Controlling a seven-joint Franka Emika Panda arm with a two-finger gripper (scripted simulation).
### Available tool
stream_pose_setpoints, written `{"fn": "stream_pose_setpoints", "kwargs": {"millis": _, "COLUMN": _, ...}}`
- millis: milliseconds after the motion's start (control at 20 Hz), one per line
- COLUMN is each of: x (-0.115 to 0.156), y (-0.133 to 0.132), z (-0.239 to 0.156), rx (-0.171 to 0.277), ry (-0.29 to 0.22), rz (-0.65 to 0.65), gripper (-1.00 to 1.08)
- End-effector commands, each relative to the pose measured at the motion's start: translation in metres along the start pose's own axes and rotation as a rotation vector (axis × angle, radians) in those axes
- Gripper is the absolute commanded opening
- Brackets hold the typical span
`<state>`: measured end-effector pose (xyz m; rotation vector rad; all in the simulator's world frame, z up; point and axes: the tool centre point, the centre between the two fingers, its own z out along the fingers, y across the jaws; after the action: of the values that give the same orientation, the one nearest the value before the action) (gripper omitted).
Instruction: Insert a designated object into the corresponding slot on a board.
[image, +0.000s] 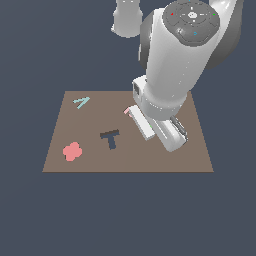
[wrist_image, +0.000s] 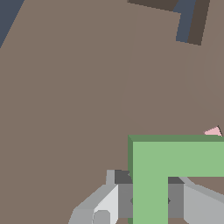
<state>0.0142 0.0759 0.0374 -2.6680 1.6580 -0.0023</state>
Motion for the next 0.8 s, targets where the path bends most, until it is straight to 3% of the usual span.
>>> {"fn": "stream_pose_setpoints", "kwargs": {"millis": 0, "x": -0.001, "y": 0.01, "z": -0.001, "rx": 0.001, "ry": 0.0, "rz": 0.114, "gripper": -1.0}}
{"fn": "stream_pose_setpoints", "kwargs": {"millis": 750, "x": -0.025, "y": 0.057, "z": -0.002, "rx": 0.0, "ry": 0.0, "rz": 0.731, "gripper": -1.0}}
